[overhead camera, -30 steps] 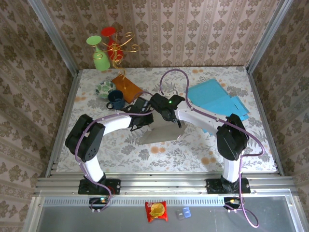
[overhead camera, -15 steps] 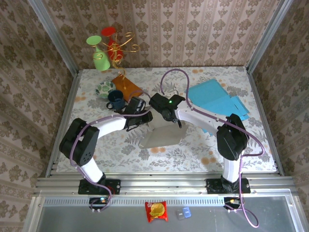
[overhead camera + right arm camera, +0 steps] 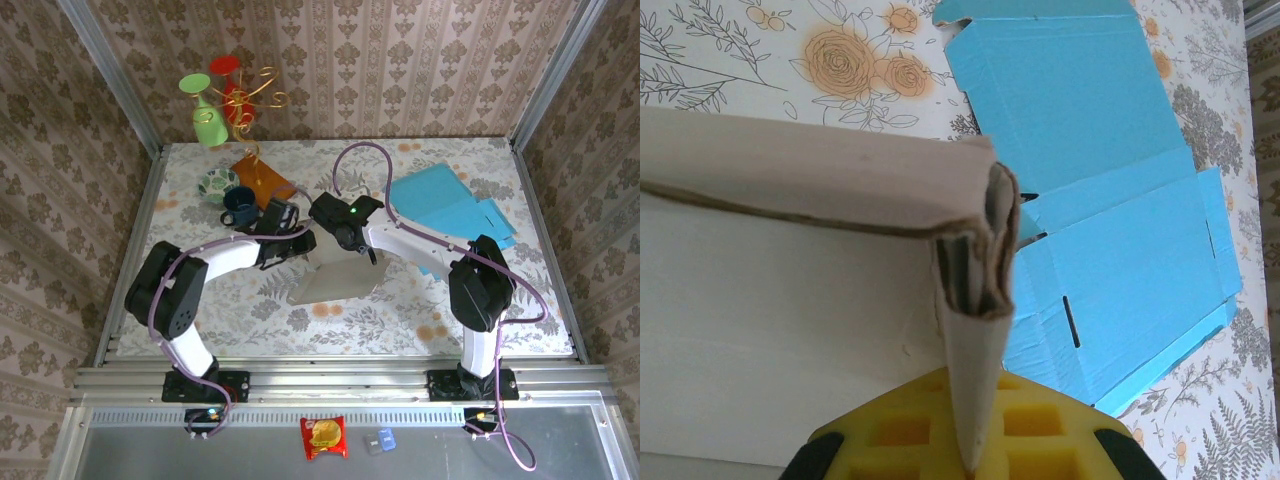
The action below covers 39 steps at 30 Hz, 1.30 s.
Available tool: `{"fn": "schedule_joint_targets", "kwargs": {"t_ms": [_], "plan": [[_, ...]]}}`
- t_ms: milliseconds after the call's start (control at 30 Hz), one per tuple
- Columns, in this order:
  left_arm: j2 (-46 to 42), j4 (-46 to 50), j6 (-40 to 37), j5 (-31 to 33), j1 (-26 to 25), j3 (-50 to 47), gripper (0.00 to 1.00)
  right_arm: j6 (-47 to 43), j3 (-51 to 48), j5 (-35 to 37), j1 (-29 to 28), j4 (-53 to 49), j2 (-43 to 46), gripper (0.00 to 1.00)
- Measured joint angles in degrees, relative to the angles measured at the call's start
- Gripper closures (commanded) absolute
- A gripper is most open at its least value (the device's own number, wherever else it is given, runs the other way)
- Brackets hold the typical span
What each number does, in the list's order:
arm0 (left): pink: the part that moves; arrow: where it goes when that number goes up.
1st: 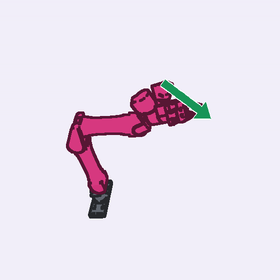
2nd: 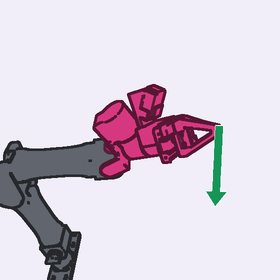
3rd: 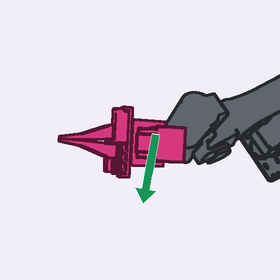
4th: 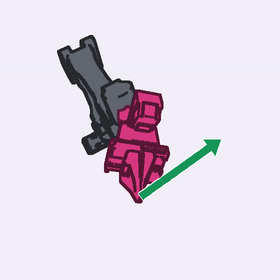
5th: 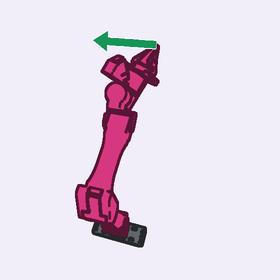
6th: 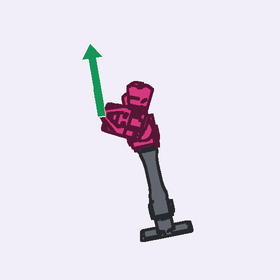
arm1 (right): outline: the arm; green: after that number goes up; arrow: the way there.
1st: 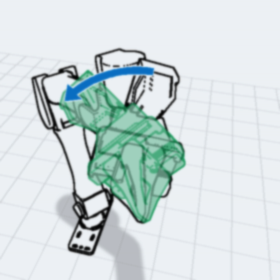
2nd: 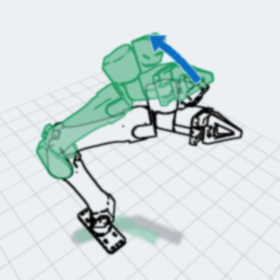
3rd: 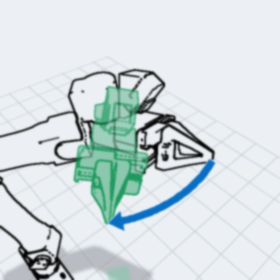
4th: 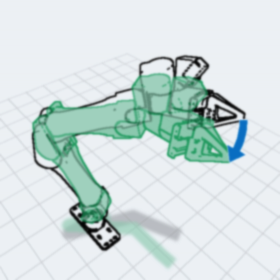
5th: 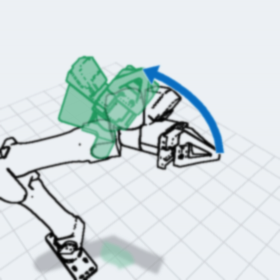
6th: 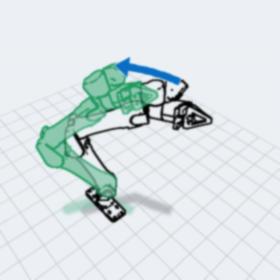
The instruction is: Fold the paper box
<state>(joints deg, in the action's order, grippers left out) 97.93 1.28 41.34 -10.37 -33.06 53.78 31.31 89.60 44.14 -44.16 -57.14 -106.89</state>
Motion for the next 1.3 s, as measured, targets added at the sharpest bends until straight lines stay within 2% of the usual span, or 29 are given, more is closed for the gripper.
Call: {"fn": "schedule_joint_targets", "kwargs": {"t_ms": [100,167,200,300,500,833,1167,1300], "plan": [[1.1,0.2,-0.6,0.1,-0.3,0.7,0.97,0.0,0.0,-0.4,0.0,0.1,0.0,1.00],[1.1,0.7,-0.7,1.0,-1.0,1.3,1.00,0.0,0.0,-0.4,0.0,0.0,0.0,1.00],[1.1,0.9,-1.0,1.4,-1.1,1.4,0.99,0.0,0.0,-0.5,0.0,0.0,0.0,1.00],[1.1,1.8,-1.2,2.1,-1.4,1.9,0.78,0.0,0.0,-0.7,0.2,0.0,-0.1,1.00],[0.7,6.9,-1.3,3.7,-1.7,3.9,0.57,0.9,0.0,-1.6,1.8,-1.1,-1.0,1.00],[-8.6,13.2,-0.4,2.0,0.9,6.8,0.59,6.1,0.1,-8.7,6.9,-3.3,-3.8,1.00],[-17.2,21.4,-1.1,0.6,12.3,8.6,0.66,20.1,-6.6,-24.8,19.0,-2.9,-2.8,1.00],[-20.1,24.0,-1.3,-0.3,13.6,6.4,0.67,28.2,-10.2,-31.6,20.3,-1.3,-0.5,1.00]]}}
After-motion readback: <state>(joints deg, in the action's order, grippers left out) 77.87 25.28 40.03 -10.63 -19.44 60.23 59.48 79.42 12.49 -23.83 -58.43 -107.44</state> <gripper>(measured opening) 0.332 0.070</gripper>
